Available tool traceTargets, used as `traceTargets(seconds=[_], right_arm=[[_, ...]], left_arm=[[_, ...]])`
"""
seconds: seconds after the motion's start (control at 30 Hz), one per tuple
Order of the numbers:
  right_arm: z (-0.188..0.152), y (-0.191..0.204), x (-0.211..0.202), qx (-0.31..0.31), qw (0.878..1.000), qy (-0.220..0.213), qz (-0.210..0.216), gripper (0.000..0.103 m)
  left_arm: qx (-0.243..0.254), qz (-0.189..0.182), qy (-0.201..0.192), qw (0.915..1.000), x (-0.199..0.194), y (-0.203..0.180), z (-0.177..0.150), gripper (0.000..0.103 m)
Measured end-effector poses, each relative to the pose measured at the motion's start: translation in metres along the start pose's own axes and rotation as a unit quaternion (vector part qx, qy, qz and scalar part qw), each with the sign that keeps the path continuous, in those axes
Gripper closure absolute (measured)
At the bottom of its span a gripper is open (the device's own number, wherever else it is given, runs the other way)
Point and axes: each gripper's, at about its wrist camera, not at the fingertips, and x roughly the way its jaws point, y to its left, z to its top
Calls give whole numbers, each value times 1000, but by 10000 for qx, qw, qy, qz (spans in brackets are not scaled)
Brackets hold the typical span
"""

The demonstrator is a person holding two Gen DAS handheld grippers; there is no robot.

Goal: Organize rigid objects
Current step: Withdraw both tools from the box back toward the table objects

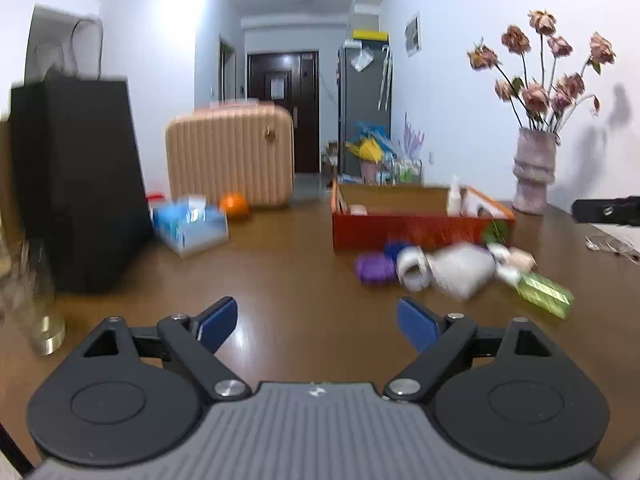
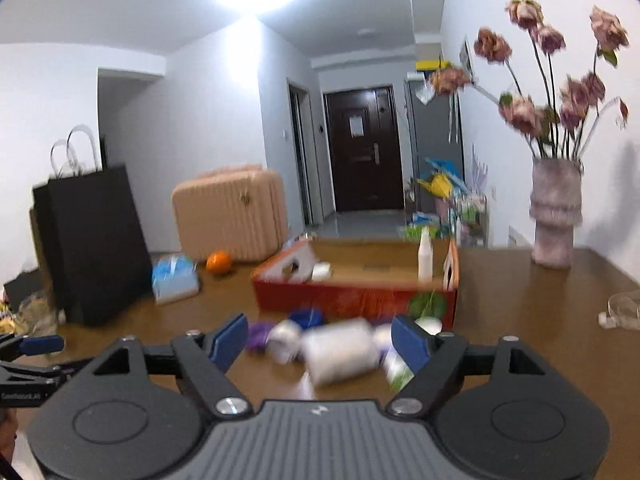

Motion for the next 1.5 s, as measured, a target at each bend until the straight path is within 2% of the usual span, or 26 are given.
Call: traceTargets(seconds=[0.1,0.2,0.33,0.63,1.0,1.5], right_arm=[[-25,23,-16,-196,9997,0,-142,24],[-36,38,-28,-72,9997,72,-201,20],[-42,52,-44,-313,9985,49,-437,18],[-47,40,-63,-156,9971,-19,-750,15],[-61,2,-23,159,9927,350,-1141,14],[-42,-19,59,-28,9879,743,-1358,14]], left_arm=[[218,-127,180,9995,-9,-8,-18,14],[276,-174,67,9994,-21,-10,-23,14],[230,-247,-88,9994,-33,-5,-23,11],[111,-406,54,9991,-28,-9,-25,11],[-60,-526,432,9977,16,-12,-32,11],[-137,-624,470,9968,99,-9,0,11]])
